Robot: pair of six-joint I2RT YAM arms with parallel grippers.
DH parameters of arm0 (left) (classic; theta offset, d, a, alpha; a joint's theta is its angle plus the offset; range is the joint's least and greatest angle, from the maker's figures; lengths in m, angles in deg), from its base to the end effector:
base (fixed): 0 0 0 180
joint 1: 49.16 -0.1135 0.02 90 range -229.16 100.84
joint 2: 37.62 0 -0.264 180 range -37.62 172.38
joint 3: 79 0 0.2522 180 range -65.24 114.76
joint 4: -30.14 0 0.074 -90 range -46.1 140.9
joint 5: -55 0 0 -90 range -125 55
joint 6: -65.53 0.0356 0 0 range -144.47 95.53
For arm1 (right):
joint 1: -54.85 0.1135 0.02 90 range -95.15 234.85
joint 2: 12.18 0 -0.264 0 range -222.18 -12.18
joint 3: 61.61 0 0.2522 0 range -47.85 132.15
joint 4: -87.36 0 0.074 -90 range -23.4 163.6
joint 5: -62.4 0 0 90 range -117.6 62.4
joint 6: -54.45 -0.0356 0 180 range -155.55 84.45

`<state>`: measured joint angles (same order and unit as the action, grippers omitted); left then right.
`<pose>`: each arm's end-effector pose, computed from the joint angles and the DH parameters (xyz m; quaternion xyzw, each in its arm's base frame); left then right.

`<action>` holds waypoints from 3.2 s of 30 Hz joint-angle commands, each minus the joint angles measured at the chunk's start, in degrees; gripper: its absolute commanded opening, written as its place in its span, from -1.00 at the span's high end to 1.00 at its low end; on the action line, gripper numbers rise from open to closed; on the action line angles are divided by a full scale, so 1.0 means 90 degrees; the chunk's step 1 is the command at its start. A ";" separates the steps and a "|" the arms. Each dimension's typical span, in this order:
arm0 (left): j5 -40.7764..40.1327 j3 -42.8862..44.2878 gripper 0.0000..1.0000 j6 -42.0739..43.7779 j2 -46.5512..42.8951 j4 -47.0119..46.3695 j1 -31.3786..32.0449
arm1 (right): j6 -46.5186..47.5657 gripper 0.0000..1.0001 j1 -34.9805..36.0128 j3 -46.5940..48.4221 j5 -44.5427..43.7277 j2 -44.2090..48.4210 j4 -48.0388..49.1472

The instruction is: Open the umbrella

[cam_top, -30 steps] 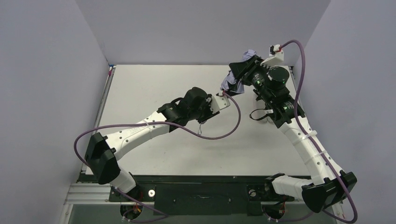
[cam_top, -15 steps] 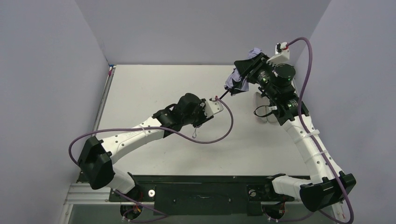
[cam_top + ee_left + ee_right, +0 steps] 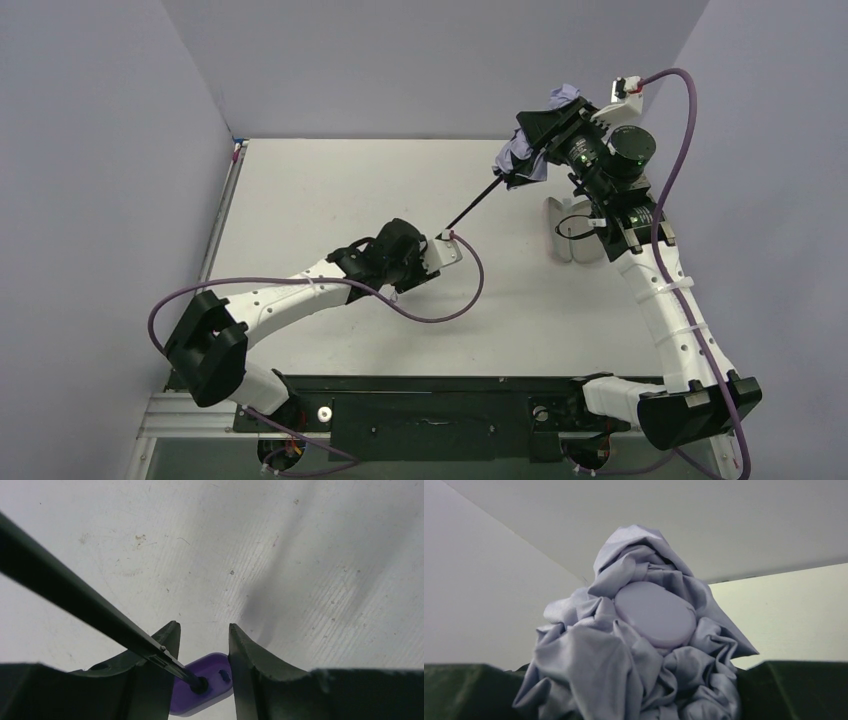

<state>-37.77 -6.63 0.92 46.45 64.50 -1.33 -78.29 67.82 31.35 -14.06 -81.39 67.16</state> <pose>0.2132 -0.2328 0.2461 0.5456 0.7496 -0.0508 0.3712 0.2569 0.0677 0.4686 0.0917 0.6793 0.4095 0.6020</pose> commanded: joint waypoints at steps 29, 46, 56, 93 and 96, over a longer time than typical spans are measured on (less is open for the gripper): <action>0.3242 0.2690 -0.76 -0.3514 -0.0416 -0.1459 -0.0947 | -0.0530 1.00 0.0662 -0.1726 0.1036 0.0550 0.2217; 0.4011 0.3411 -0.67 -0.5394 0.0846 -0.2476 -0.0995 | -0.0686 1.00 0.0919 -0.1645 0.1151 0.0569 0.2418; 0.4833 0.2952 1.00 -0.6194 0.0802 -0.3921 -0.1372 | -0.0536 0.48 0.0796 -0.1636 0.1161 0.0671 0.2189; 0.5808 0.3069 1.00 -0.3760 0.0227 -0.2680 -0.1381 | -0.0557 -0.09 -0.0045 -0.1944 0.2265 0.0769 0.1933; 0.5775 0.3142 1.00 -0.3555 0.0252 -0.2441 -0.1332 | -0.0587 0.42 -0.0055 -0.1979 0.2319 0.0794 0.2039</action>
<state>10.62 18.85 -32.15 51.11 45.94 -14.36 -81.57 67.62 14.15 5.98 -74.07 79.82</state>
